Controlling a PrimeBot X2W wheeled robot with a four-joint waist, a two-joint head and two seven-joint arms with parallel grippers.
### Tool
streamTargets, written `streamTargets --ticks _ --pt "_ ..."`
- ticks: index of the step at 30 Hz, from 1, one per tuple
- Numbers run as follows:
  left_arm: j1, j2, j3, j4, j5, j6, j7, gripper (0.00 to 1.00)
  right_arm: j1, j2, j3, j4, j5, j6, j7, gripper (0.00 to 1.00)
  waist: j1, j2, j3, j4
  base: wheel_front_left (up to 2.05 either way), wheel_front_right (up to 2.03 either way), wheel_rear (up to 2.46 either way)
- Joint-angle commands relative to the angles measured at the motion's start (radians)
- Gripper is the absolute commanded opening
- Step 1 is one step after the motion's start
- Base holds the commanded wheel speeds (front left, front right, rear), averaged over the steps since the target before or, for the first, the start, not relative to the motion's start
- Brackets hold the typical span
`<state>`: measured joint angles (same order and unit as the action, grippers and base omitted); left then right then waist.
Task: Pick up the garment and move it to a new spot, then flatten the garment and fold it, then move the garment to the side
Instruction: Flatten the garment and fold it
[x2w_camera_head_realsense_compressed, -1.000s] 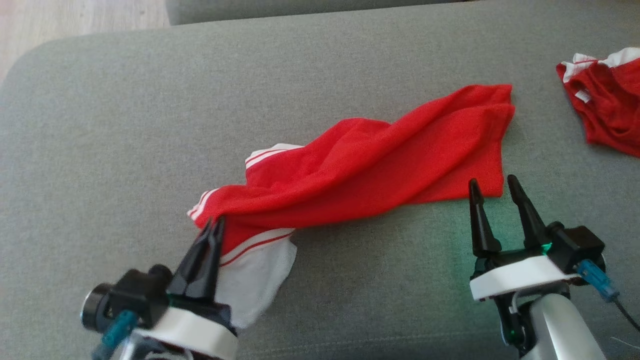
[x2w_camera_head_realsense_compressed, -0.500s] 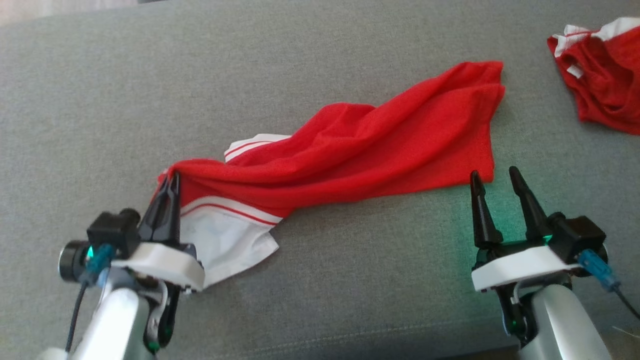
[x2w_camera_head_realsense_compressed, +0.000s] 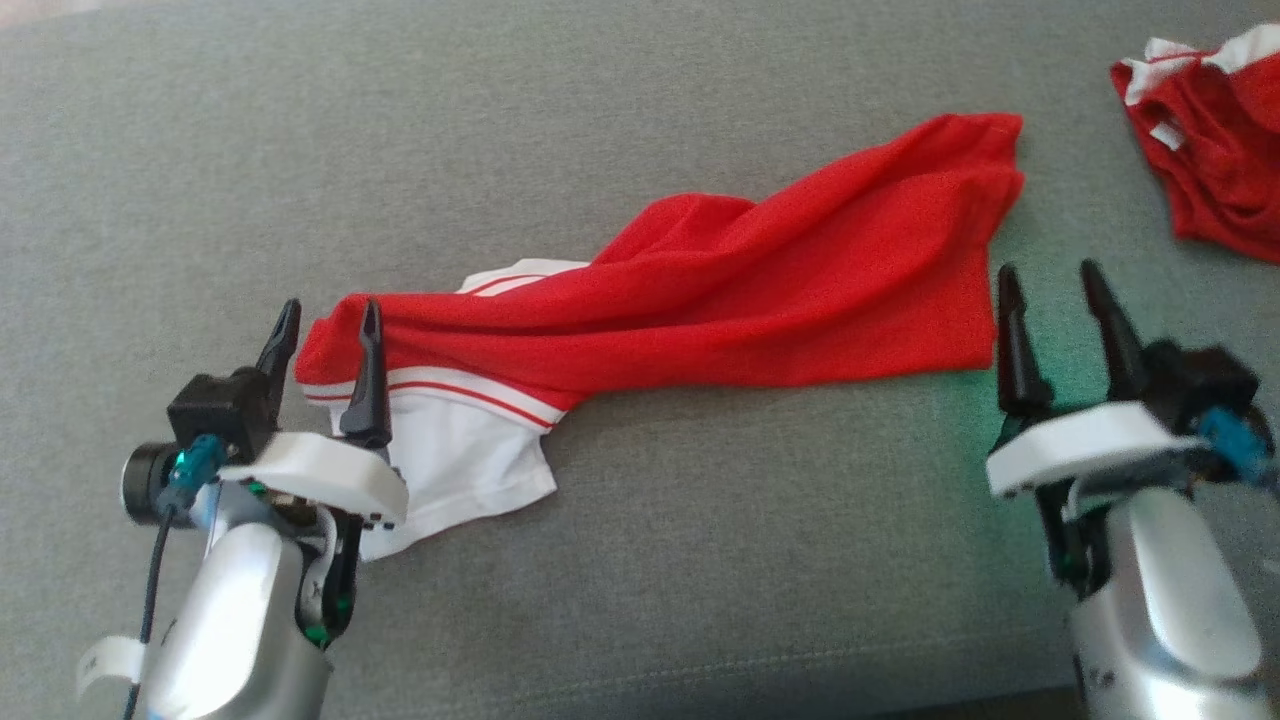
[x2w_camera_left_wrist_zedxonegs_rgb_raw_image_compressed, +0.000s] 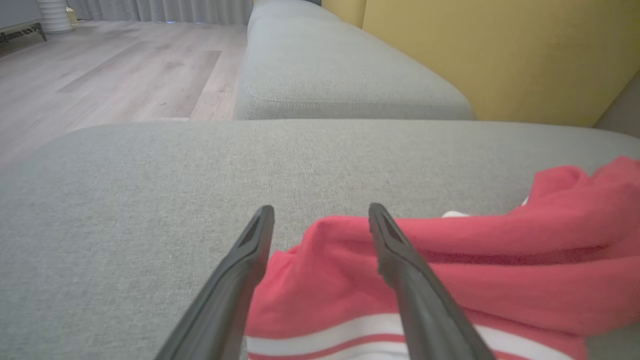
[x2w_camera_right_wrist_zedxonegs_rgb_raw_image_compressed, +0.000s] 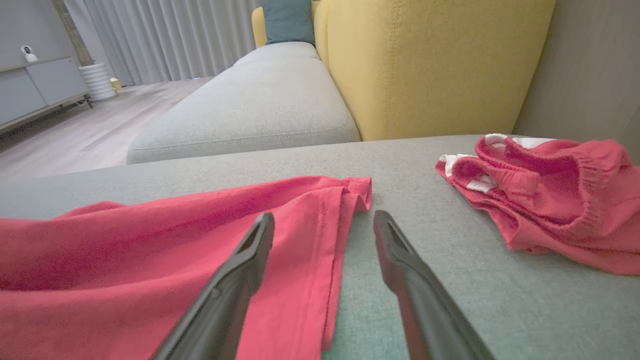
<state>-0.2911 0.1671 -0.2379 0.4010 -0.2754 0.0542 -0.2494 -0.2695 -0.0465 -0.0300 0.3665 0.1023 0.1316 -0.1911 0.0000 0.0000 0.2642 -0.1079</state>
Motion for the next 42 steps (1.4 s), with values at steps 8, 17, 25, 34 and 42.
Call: streamTargets --ticks 8,17,25,34,42 --pt "0.058 -0.049 0.069 -0.178 0.037 -0.024 -0.012 1.00 -0.163 -0.004 -0.092 0.105 -0.099 -0.001 0.163 1.00 0.0000 0.0000 -0.029 0.071 0.00 0.00 0.00" --pt "0.150 -0.097 0.053 -0.339 0.082 -0.036 -0.012 1.00 -0.293 -0.018 -0.202 0.290 -0.160 -0.001 0.296 1.00 0.0000 0.0000 -0.013 0.144 0.00 0.00 0.00" --pt "0.168 -0.110 0.043 -0.387 0.097 -0.039 -0.012 1.00 -0.379 -0.054 -0.270 0.429 -0.194 -0.001 0.366 1.00 0.0000 0.0000 0.011 0.185 0.00 0.00 0.00" --pt "0.172 -0.114 0.049 -0.393 0.102 -0.040 -0.012 1.00 -0.434 -0.055 -0.261 0.530 -0.143 -0.001 0.376 0.43 0.0000 0.0000 0.014 0.191 0.00 0.00 0.00" --pt "0.185 -0.116 0.052 -0.393 0.107 -0.039 -0.012 1.00 -0.444 -0.073 -0.169 0.500 -0.076 -0.001 0.221 0.00 0.0000 0.0000 -0.005 0.174 0.00 0.00 0.00"
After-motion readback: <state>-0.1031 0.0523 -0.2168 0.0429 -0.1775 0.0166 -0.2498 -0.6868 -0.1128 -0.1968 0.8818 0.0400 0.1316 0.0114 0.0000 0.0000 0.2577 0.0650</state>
